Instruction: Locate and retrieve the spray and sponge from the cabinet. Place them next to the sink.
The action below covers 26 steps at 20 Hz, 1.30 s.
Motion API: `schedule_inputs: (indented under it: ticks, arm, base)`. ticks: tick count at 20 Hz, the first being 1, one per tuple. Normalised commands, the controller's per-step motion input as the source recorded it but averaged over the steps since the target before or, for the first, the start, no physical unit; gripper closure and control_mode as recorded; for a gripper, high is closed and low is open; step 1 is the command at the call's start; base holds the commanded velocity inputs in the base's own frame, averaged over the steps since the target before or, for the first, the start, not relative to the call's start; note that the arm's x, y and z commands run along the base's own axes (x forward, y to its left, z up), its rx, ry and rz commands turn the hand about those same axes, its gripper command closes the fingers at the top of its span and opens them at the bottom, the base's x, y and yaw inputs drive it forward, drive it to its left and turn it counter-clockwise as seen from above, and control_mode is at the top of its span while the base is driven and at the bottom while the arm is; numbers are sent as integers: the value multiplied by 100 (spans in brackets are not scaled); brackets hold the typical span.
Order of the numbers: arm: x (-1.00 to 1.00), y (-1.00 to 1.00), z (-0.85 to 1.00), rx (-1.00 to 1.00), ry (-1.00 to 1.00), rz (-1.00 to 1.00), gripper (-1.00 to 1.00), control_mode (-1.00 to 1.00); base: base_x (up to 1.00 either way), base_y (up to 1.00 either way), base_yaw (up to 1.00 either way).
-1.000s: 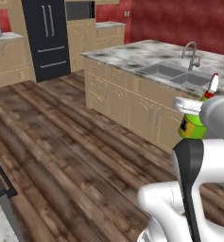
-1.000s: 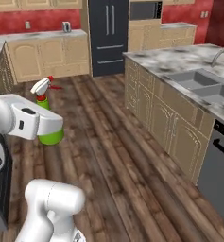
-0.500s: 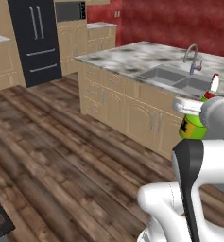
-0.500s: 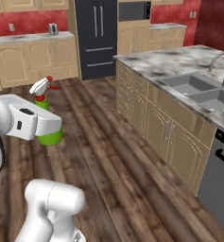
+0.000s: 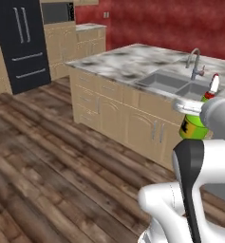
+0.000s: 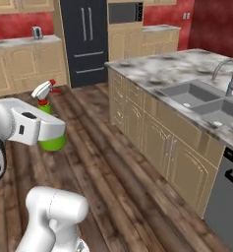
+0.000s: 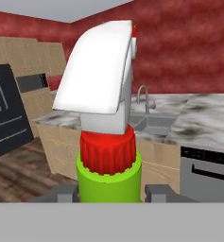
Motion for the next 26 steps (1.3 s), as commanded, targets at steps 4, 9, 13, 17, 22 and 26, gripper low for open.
schedule_inputs:
  ticks: [4,9,13,17,22,26]
  arm:
    - [0,0,0,0,0,0,100,100]
    - [0,0,0,0,0,0,100,100]
    - [0,0,0,0,0,0,100,100]
    - [0,0,0,0,0,0,100,100]
    - [0,0,0,0,0,0,100,100]
    - [0,0,0,0,0,0,100,100]
  base:
    - [48,-12,-30]
    - [36,-45,-28]
    - [39,-38,-28]
    - [41,-21,-32]
    - [23,0,-44]
    - [8,0,-48]
